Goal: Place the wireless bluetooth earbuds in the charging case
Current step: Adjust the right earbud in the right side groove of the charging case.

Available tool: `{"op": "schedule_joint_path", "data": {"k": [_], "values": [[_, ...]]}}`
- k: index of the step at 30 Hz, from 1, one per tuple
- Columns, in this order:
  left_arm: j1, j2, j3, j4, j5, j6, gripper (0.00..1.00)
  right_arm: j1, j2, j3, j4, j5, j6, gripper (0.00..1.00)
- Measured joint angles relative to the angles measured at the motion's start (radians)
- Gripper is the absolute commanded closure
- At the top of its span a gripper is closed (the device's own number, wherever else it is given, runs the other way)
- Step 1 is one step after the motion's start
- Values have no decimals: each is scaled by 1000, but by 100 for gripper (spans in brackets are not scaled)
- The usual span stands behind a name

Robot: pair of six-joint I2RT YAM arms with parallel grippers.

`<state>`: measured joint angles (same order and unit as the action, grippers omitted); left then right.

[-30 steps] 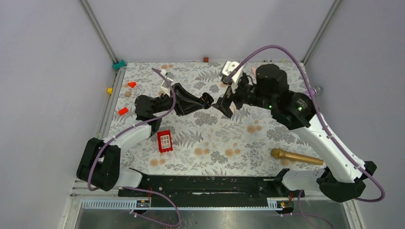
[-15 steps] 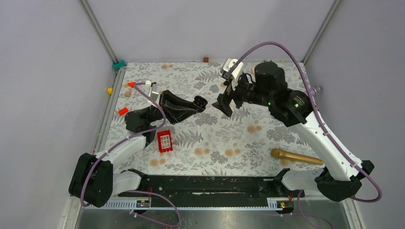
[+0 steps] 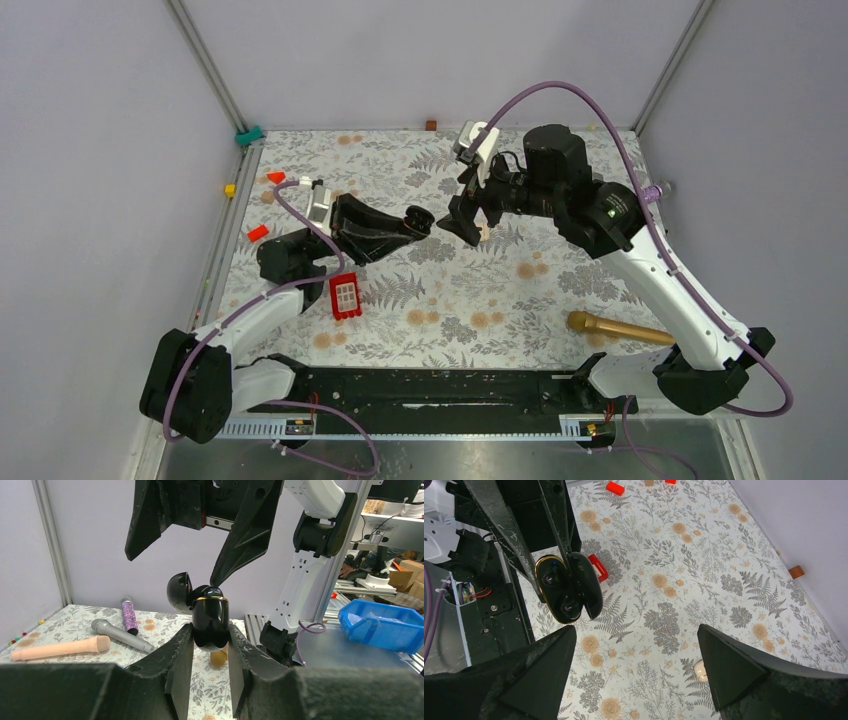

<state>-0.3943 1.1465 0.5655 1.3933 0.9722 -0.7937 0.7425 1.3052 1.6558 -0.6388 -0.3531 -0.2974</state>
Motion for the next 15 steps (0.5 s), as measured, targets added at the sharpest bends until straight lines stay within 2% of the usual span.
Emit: {"op": "schedule_joint_path", "data": {"k": [15], "values": [[-18,1,0,0,39,0,100,0,29,0,1,3,-2,0]]}}
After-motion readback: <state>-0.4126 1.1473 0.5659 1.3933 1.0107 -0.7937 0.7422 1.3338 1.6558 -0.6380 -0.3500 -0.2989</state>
